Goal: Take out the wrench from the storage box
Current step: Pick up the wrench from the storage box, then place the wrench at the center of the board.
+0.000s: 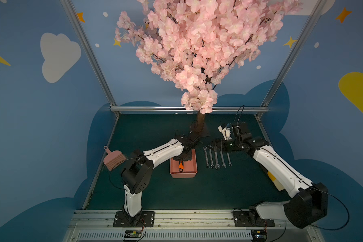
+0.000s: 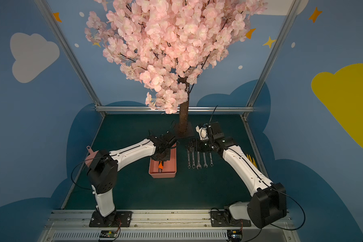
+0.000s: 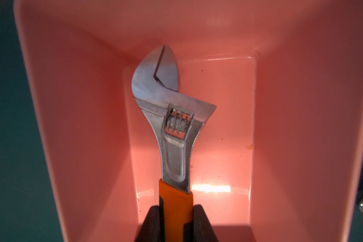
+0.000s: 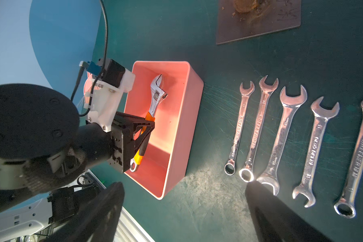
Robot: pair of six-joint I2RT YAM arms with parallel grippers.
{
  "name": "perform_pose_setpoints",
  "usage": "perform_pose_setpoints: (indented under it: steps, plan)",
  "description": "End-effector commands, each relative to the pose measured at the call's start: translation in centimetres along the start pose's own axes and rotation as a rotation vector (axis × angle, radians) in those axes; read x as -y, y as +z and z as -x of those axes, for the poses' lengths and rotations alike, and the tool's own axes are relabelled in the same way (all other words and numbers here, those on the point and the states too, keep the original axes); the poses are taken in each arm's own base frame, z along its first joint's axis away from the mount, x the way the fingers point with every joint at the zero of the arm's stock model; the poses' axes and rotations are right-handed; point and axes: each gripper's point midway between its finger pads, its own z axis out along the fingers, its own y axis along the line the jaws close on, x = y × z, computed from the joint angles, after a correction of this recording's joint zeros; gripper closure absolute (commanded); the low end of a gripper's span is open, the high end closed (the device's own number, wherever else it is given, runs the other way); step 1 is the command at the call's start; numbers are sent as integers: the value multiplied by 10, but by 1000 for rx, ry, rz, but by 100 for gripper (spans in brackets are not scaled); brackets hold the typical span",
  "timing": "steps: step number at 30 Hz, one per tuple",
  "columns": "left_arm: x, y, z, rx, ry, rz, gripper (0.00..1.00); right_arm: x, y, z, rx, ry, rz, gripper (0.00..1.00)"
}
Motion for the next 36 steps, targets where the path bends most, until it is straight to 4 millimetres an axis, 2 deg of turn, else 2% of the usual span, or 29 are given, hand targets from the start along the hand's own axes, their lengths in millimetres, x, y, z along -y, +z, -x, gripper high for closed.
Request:
perform_pose_setpoints:
  steps: [1,7,12,15,20,24,28,32,36]
  plan:
    - [-7,-26,9,49,12,9,97,-11,-12,6,28,-22,30,4]
    - [-19,-57,14,62,41,34,97,-15,-13,11,37,-27,49,3]
    - [-43,-90,17,100,42,73,98,-25,-9,13,34,-34,89,2]
    - [-60,-97,15,105,32,94,97,-31,-5,12,25,-52,98,2]
    - [-94,-95,9,94,3,123,97,-41,4,11,4,-64,115,2]
    - [-110,-78,4,85,-14,89,97,-47,9,10,-7,-73,119,2]
    - [-119,-48,-4,67,-21,71,97,-52,14,9,-20,-86,109,2]
    - [-128,-9,-10,53,-44,49,97,-57,21,6,-33,-91,110,2]
    - [-131,17,-6,70,-53,28,98,-61,27,4,-45,-94,96,2]
